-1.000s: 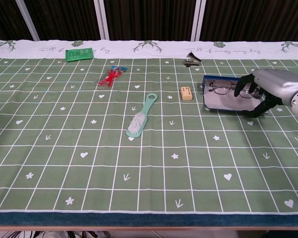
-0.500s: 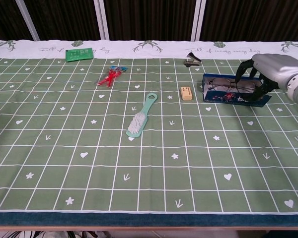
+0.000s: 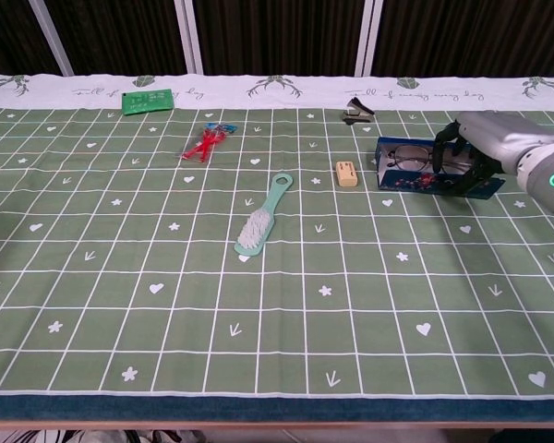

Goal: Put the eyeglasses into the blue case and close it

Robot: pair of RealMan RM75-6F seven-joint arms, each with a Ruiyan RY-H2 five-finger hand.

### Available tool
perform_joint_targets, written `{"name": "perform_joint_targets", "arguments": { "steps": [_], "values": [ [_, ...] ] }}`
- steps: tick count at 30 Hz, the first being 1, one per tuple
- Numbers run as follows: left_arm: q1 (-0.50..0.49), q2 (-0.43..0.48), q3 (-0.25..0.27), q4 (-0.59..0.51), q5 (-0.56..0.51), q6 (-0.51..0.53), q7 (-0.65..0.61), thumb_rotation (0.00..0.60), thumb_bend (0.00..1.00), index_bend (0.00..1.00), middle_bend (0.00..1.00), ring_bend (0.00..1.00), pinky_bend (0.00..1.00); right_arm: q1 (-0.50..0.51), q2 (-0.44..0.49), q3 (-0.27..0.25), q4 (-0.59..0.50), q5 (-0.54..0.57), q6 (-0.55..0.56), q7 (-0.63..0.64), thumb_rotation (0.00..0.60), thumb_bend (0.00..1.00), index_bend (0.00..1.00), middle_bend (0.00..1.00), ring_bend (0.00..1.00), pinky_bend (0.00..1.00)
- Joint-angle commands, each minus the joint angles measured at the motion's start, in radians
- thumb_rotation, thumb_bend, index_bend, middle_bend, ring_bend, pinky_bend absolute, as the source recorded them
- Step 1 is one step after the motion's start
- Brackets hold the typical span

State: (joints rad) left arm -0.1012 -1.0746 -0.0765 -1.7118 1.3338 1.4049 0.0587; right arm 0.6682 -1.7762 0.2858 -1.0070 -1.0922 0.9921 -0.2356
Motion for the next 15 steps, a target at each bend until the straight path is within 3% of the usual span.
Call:
{"name": "perform_joint_targets", "arguments": {
  "steps": [1, 15],
  "values": [
    [0.0, 0.0, 0.0, 0.0, 0.0, -0.001, 0.002, 0.6, 0.36, 0.19, 0.0, 0.0, 0.0, -0.003, 0.006, -0.001, -0.013, -0.005, 0.007, 0.002, 0.6, 0.44, 0.55, 0.29, 0.31, 0.31],
    [-0.001, 0.001, 0.001, -0.003, -0.004, -0.004, 0.007, 0.6, 0.36, 0.19, 0.0, 0.0, 0.0, -0.008, 0.015, -0.003, -0.027, 0.006, 0.002, -0.008, 0.6, 0.48, 0.57, 0.29, 0.31, 0.31]
  ]
}}
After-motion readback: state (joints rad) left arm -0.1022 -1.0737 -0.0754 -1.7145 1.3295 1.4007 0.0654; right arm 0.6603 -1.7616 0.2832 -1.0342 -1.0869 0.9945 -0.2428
